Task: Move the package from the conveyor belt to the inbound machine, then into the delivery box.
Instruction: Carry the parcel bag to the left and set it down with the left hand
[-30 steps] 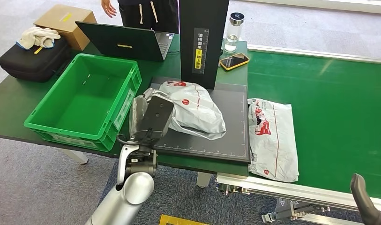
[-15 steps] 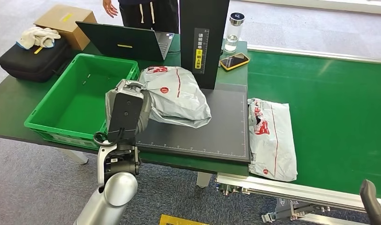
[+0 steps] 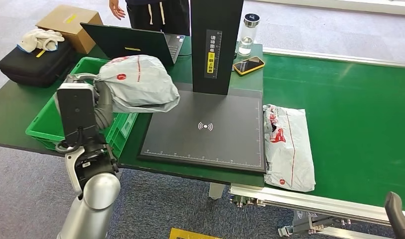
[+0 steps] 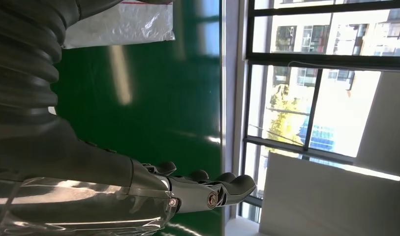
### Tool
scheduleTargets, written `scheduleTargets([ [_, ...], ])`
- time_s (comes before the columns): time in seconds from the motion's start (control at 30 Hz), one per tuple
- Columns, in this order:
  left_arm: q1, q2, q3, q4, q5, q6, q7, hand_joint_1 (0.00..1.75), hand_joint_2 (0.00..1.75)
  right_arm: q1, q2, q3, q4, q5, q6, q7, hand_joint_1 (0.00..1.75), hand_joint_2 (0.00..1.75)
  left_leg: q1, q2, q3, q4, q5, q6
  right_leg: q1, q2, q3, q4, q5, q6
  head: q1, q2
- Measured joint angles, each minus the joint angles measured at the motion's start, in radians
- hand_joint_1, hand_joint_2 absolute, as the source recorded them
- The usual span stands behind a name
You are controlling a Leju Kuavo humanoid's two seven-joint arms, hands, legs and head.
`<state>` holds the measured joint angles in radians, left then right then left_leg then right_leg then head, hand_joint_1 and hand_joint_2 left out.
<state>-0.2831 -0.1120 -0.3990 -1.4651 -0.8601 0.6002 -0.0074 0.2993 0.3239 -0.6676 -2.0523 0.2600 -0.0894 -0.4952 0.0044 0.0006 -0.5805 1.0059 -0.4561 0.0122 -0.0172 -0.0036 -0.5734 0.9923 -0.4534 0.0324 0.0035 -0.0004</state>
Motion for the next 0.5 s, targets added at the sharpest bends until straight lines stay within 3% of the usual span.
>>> scheduleTargets([
  [0.5, 0.039, 0.043, 0.199, -0.056, -0.036, 0.040, 0.006, 1.75, 1.75, 0.058, 0.002, 0.006, -0.041, -0.027, -0.040, 0.022, 0.00, 1.75, 0.000, 0.000, 0.000, 0.000, 0.000, 0.000, 0.000, 0.000, 0.000, 0.000, 0.000, 0.000, 0.000, 0.000],
])
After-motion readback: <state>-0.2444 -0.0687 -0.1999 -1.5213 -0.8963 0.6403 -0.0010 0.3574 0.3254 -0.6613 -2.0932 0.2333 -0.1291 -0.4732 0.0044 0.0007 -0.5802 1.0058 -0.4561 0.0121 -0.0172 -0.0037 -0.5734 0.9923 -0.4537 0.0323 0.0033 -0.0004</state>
